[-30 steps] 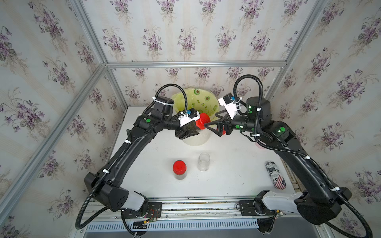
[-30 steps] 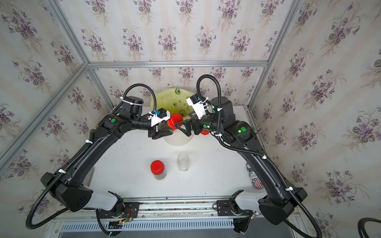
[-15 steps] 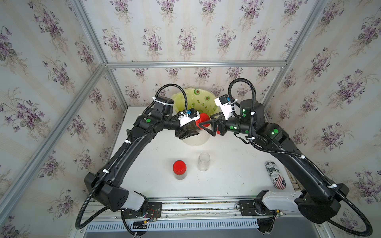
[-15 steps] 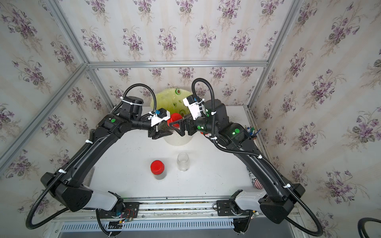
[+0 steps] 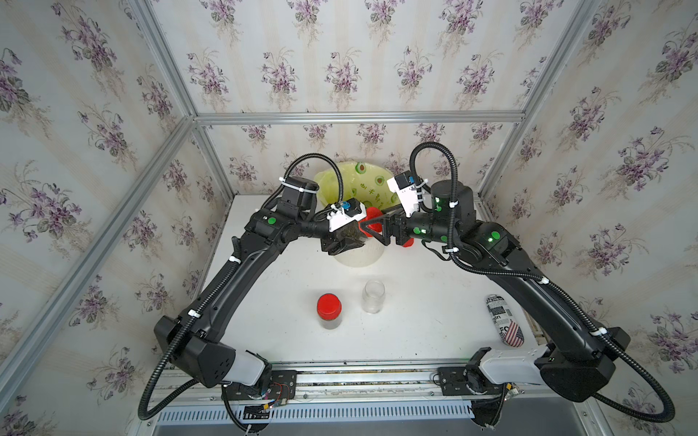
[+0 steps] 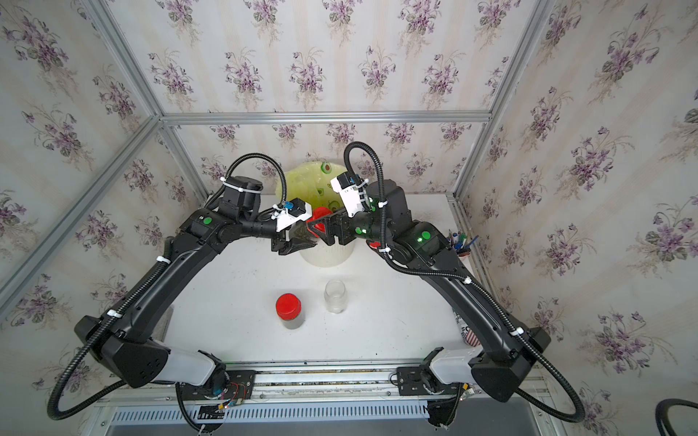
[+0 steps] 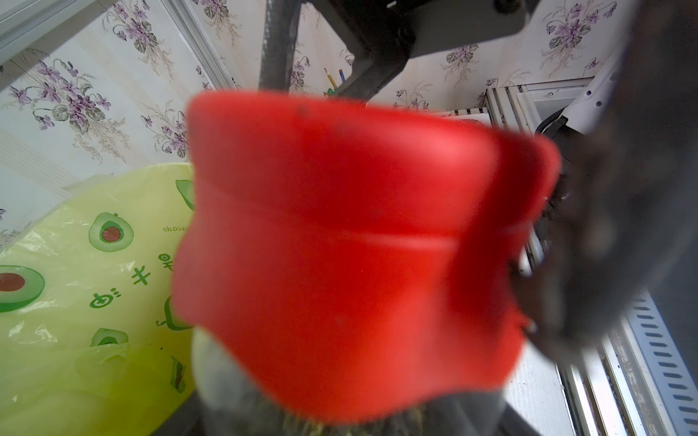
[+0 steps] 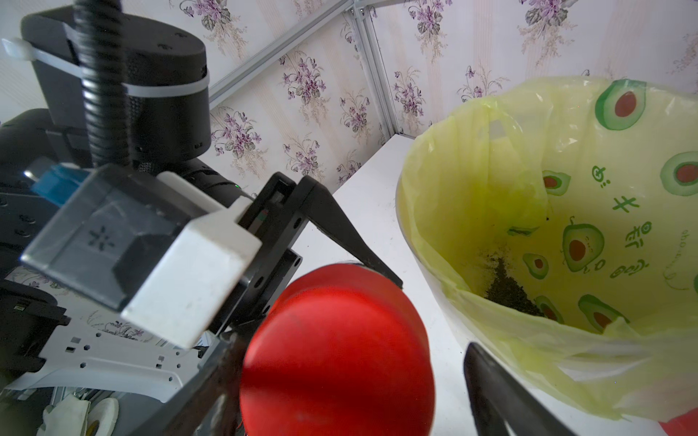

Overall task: Empty moldy tea leaves from jars
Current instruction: Unscrew the lid from the jar.

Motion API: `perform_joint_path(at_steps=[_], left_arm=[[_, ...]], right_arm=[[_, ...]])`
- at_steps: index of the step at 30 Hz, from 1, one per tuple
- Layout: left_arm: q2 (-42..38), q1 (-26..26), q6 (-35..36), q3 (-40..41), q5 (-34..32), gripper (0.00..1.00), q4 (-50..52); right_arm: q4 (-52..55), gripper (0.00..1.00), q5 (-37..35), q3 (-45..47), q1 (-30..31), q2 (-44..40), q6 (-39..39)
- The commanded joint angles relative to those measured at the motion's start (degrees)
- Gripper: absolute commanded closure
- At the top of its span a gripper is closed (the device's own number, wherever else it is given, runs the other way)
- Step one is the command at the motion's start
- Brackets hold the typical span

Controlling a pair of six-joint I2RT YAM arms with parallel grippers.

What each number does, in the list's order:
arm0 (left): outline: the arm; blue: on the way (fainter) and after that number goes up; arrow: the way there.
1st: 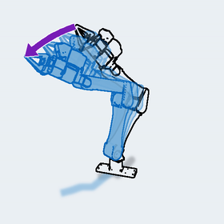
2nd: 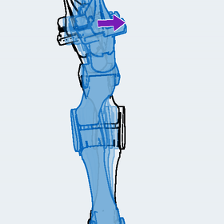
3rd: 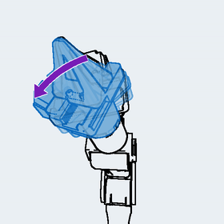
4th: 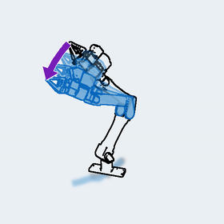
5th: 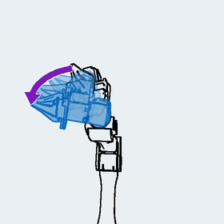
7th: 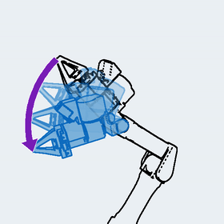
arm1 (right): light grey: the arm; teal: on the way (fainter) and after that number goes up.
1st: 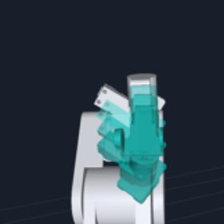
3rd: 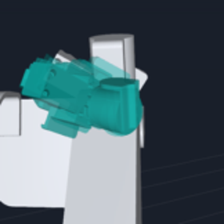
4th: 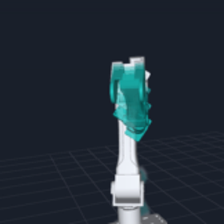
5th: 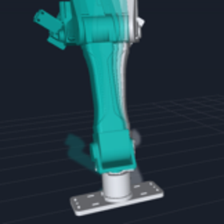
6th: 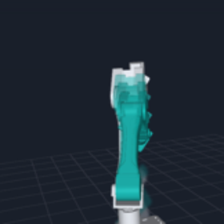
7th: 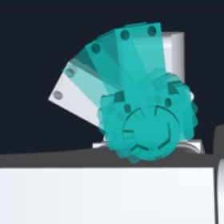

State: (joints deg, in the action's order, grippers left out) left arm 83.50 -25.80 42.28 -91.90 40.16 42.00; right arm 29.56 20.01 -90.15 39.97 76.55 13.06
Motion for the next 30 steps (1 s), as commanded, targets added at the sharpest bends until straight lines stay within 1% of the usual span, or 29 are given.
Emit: perform_joint_path(at_steps=[1,4,7,11,13,20,25,30], left_arm=[[0.13,0.01,0.34,-0.2,0.83,0.26,-0.82],[0.02,0.04,0.43,-0.15,0.79,0.26,-0.84],[0.01,0.0,0.39,-0.13,0.8,0.26,-0.82],[-0.07,0.0,0.39,-0.14,1.05,0.26,-0.82],[-0.1,-0.01,0.42,-0.11,1.01,0.26,-0.82],[-0.5,0.05,0.34,-0.19,1.24,0.26,-0.86],[-0.62,-0.02,0.34,-0.13,1.41,0.26,-0.86],[-0.64,0.04,0.41,0.01,1.34,0.26,-0.8]], right_arm=[[-1.28,0.16,0.28,-0.51,0.02,0.4,0.06],[-1.35,0.2,0.38,-0.52,0.01,0.51,-0.14],[-1.05,0.28,0.61,-0.69,0.02,0.57,-0.85],[1.36,0.38,0.1,-1.59,0.02,0.71,-3.97],[2.27,0.41,0.5,-2.28,0.02,0.7,-5.61],[5.12,0.47,3.37,-5.69,-0.02,1.96,-13.58],[7.13,0.48,6.4,-7.4,-0.04,2.32,-21.98],[12.44,0.5,9.32,-11.51,-0.06,4.1,-30.03]])
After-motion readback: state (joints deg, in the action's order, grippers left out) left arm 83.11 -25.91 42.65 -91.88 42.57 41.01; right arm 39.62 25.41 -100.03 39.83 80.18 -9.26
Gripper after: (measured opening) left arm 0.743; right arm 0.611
